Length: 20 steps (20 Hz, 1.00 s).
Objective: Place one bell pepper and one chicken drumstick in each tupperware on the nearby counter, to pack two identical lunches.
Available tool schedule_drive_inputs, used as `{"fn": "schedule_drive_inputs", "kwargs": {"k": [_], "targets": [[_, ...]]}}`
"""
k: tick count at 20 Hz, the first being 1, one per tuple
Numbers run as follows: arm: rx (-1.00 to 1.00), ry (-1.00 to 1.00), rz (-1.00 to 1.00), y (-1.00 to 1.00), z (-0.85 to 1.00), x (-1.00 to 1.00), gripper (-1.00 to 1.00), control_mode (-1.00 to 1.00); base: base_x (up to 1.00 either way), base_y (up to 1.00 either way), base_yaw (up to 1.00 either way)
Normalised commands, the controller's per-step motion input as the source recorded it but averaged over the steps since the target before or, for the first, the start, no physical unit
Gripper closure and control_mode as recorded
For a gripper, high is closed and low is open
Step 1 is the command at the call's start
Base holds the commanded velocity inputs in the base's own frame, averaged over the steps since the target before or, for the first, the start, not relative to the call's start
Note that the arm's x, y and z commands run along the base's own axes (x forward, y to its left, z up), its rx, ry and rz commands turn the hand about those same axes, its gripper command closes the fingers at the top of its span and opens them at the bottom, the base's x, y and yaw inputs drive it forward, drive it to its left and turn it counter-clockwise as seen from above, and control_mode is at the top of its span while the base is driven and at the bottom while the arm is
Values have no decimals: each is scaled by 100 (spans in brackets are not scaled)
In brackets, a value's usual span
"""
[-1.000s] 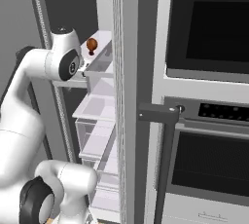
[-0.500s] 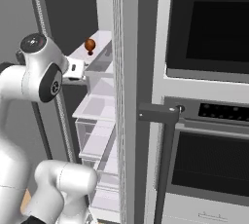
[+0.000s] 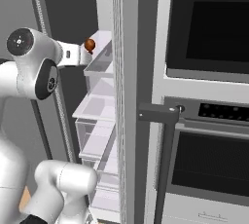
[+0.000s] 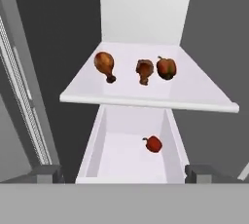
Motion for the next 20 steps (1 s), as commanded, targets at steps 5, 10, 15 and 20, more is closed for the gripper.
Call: {"fn": "schedule_drive_inputs", "kwargs": {"k": [5,10,15,20], "targets": [[6,-13,7,5,10,53,-100,-100,0,0,0],[0,8,18,21,7,78,-100,-100,0,0,0],[0,22,6,10,2,76,-100,-100,0,0,0],[0,0,0,3,-15,51,-100,-100,0,0,0]]}}
